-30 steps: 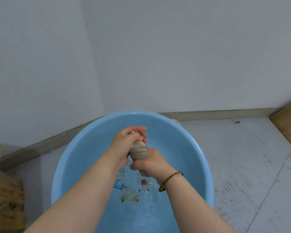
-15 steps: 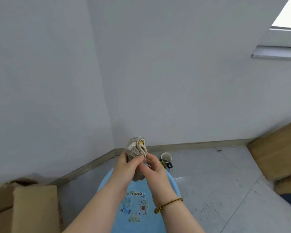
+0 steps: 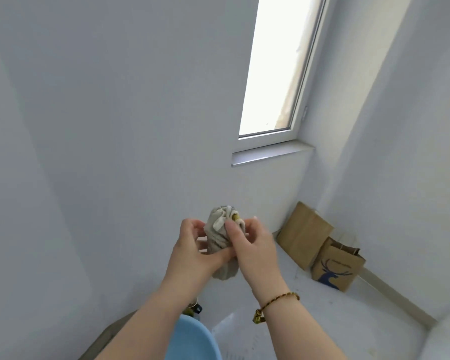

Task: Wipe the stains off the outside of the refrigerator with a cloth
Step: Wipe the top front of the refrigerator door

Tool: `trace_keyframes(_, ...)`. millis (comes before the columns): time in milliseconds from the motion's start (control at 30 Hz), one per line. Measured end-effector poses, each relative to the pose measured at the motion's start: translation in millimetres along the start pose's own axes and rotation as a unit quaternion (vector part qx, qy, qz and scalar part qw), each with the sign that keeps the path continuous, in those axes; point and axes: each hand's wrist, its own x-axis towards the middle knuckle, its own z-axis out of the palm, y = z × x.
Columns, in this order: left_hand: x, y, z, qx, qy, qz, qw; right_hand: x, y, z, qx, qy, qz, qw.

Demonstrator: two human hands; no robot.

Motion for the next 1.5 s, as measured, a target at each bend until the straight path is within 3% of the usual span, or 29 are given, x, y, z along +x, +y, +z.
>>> trace_keyframes(167,-39.0,39.0,71.8,-0.032,-0.098,0.044,0.994,-26.1,-29.5,-101.6,-0.063,0.105,-0.057,0.991)
trace_keyframes(333,-77.7,74.2,149.5,-0.18,-0.241,-0.031,0.953,-68.3,-52.2,-206.4,0.013,0.176,-0.017,0.984)
trace_keyframes(467,-111.9,100.3,219.7,-0.18,-0.223,-0.041,0.957,-104.5,-63.1,-287.6,0.002,0.247,-0.038,0.968)
trace_keyframes(533,-136.7,115.3,255.3,-0.157,-0.265,-0.027,0.951,-124.8,-68.8,-328.1,-0.014,0.276,-0.055,0.96)
trace_keyframes(600,-162.4,126.8,289.2,-0.117,-0.298,0.003,0.947,-144.6,-73.4,-362.4,-0.039,0.265,-0.074,0.961)
trace_keyframes(733,-201.8,140.5,341.7,-0.072,-0.289,0.061,0.952,-177.5,-75.7,-416.4,-0.073,0.203,-0.044,0.975)
trace_keyframes(933,-232.2,158.5,396.3,-0.178,-0.422,-0.032,0.889,-216.9,-78.2,-497.4,-0.047,0.271,-0.052,0.96)
trace_keyframes(1133,-238.8,167.8,439.1,-0.205,-0.422,-0.077,0.88,-235.1,-74.2,-549.8,0.026,0.352,-0.017,0.935)
trace_keyframes(1267,-238.4,166.8,476.3,-0.215,-0.442,-0.087,0.867,-238.9,-58.3,-577.0,0.002,0.368,0.05,0.928)
trace_keyframes(1400,-230.8,163.1,518.5,-0.187,-0.46,-0.073,0.865,-230.2,-47.6,-588.9,-0.005,0.327,0.075,0.942)
trace_keyframes(1500,-226.0,162.7,548.6,-0.176,-0.484,-0.051,0.855,-206.0,-43.0,-593.1,-0.085,0.321,0.06,0.941)
